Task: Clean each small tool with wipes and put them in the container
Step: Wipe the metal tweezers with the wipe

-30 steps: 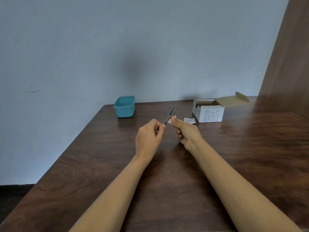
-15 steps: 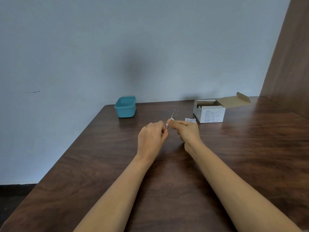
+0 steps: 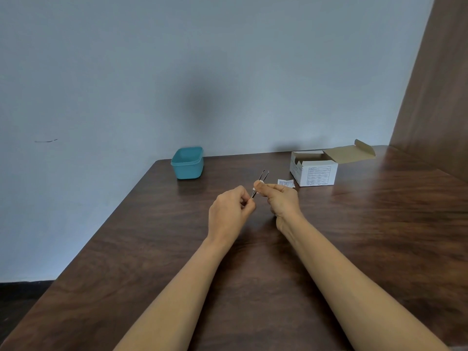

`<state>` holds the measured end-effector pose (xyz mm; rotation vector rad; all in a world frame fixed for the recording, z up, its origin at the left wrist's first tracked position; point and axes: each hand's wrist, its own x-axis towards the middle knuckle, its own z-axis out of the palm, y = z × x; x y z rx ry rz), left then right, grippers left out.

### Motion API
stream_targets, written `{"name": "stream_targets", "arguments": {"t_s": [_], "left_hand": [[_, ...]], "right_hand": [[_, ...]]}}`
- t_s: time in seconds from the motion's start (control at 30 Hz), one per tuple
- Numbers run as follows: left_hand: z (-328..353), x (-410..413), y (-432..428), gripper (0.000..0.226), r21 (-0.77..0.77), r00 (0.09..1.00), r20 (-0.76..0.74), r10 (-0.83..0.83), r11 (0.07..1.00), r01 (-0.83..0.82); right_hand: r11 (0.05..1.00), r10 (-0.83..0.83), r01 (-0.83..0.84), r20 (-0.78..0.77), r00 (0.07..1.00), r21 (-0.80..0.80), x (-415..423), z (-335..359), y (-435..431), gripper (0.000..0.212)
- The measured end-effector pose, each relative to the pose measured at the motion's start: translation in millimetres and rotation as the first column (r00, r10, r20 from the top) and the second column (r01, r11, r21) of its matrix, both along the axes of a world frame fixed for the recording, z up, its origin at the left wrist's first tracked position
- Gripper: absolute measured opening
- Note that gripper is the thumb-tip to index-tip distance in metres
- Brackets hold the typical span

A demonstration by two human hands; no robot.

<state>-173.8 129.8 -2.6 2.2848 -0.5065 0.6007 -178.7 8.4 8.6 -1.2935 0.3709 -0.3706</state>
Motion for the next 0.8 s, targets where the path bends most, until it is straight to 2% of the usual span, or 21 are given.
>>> {"name": "stream_targets", "arguments": {"t_s": [0.37,0.63,0.8], "left_hand": [[2.0,-2.8,-2.4,0.017,-0.074,0.994,-0.092,-0.054,0.996,0.047],[3.8,-6.1,1.1,0.016,-0.003,0.995,-0.088,-0.054,0.999,0.054],[3.3,-6.6,0.4,0.015,0.002,0.995,-0.076,-0.060,0.998,0.060]], "right_hand": [[0.988,0.017,-0.006,-0.067,0.998,0.157,7.6,-1.5,-10.2,0.015],[0.952,0.007,0.015,-0.069,0.998,0.307,13.1,-3.1,-27.1,0.015],[0.880,0.028,-0.011,-0.029,0.999,0.475,16.2,-7.2,-27.5,0.016]]}}
